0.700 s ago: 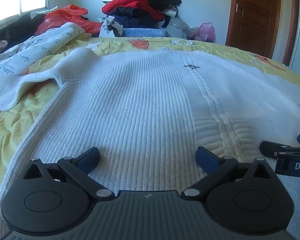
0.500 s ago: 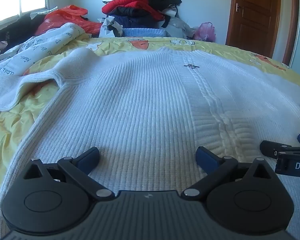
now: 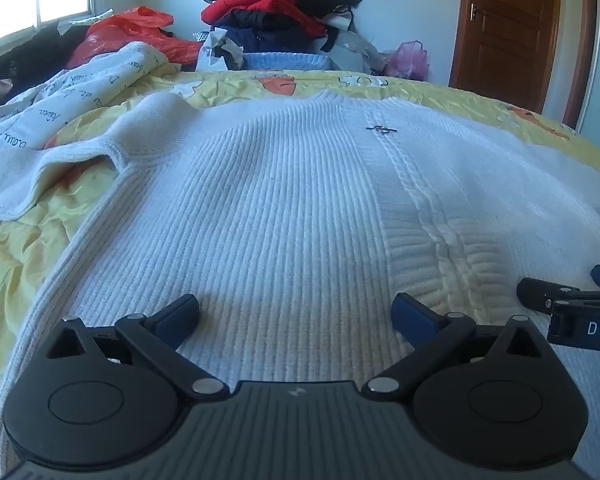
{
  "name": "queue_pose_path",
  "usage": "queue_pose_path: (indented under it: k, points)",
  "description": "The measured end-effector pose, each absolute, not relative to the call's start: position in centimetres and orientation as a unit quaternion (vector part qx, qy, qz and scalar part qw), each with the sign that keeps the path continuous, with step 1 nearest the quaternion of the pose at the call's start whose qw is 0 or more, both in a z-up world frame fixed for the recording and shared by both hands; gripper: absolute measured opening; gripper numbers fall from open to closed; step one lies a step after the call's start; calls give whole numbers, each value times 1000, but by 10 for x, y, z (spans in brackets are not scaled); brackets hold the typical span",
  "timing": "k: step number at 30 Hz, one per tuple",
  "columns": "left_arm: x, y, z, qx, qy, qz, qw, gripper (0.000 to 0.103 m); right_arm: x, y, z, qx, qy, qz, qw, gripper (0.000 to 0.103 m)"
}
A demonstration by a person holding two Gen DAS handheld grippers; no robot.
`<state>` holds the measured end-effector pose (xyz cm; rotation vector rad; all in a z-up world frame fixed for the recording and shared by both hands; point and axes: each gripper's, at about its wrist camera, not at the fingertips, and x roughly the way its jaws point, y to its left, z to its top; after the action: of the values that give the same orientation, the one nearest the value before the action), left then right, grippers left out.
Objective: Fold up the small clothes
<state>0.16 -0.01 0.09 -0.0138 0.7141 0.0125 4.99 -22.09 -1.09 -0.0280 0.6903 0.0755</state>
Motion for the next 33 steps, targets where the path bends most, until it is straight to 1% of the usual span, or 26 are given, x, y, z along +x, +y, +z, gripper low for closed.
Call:
queue_pose_path:
  k: [33]
  points:
    - [-1,-1,1,-2,349,9,937,103,51,-220,-11,-14,338,37,940,103]
